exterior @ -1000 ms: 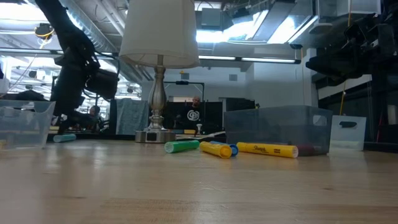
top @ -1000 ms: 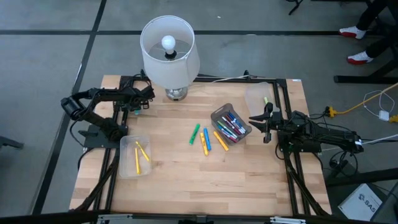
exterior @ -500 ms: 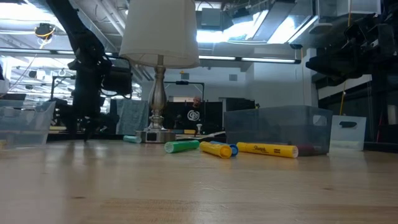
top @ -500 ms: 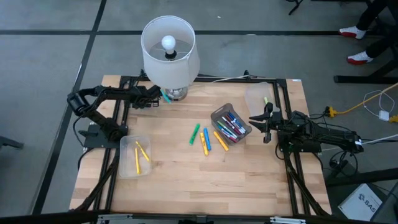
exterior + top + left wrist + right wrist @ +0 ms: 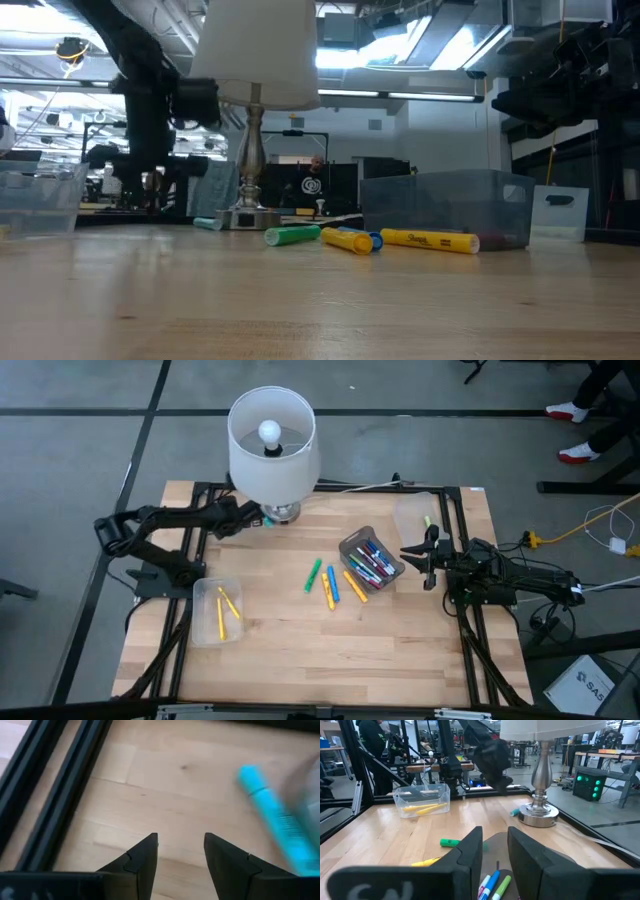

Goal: Pick & Place Markers
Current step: Put the yellow highlighter pen into the right transparent bin

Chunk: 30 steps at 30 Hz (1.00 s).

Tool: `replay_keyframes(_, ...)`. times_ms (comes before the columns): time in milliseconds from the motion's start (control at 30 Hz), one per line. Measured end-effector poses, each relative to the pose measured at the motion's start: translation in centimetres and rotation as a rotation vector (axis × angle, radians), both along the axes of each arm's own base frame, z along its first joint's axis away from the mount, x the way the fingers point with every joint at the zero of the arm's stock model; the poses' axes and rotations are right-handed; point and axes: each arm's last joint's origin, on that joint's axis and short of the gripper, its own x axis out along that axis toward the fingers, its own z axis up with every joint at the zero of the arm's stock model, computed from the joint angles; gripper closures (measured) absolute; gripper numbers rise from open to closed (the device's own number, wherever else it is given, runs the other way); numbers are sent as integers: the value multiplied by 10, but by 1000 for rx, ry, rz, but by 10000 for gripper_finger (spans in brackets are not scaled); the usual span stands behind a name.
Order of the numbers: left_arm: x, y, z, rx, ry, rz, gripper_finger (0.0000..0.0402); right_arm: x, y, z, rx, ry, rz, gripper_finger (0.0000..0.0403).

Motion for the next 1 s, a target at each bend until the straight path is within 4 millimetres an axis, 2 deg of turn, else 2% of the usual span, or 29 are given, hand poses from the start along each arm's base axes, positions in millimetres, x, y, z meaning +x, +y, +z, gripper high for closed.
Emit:
replay_keyframes(200, 7, -11, 16, 155, -259, 212, 245, 0, 0, 0, 0, 0, 0, 312)
replay_keyframes(333, 11, -14, 17, 149, -390, 305, 245, 0, 0, 0, 0, 0, 0, 312)
replay_keyframes(467, 10, -17, 14, 135, -373, 291, 245, 0, 0, 0, 0, 0, 0, 312)
replay_keyframes(733, -2, -26, -5, 69, -276, 249, 245, 0, 0, 0, 0, 0, 0, 312)
replay_keyframes(1000, -17, -36, -25, 0, -245, 291, 245, 0, 0, 0, 0, 0, 0, 312)
